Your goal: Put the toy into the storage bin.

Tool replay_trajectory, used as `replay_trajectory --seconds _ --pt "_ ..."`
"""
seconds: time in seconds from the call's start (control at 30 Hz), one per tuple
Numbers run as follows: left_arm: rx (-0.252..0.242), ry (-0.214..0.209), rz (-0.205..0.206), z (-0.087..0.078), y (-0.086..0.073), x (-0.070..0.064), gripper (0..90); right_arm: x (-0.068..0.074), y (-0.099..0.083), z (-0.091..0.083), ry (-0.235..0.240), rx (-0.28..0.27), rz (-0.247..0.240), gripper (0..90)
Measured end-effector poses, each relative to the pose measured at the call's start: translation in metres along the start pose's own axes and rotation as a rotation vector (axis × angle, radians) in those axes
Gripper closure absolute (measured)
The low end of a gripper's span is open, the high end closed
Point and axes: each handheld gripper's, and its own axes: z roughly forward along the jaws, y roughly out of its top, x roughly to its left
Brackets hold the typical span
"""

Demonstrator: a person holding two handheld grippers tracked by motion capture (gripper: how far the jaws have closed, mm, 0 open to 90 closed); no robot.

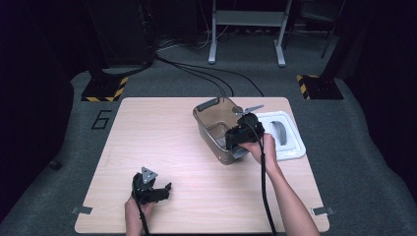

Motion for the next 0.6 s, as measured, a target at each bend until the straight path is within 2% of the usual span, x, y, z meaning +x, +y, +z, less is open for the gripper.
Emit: replay_trajectory --seconds 0.2,0.6 --pt "0.0 0.001 0.001 0.0 0.0 0.0 13.8 0.0 0.001 -0.004 -0.003 0.04 0.011 23.5" --pt "0.0 0.0 0.0 0.0 0.0 0.0 13.8 -0.003 -0.002 -0.011 -0.002 0.079 0.018 23.6"
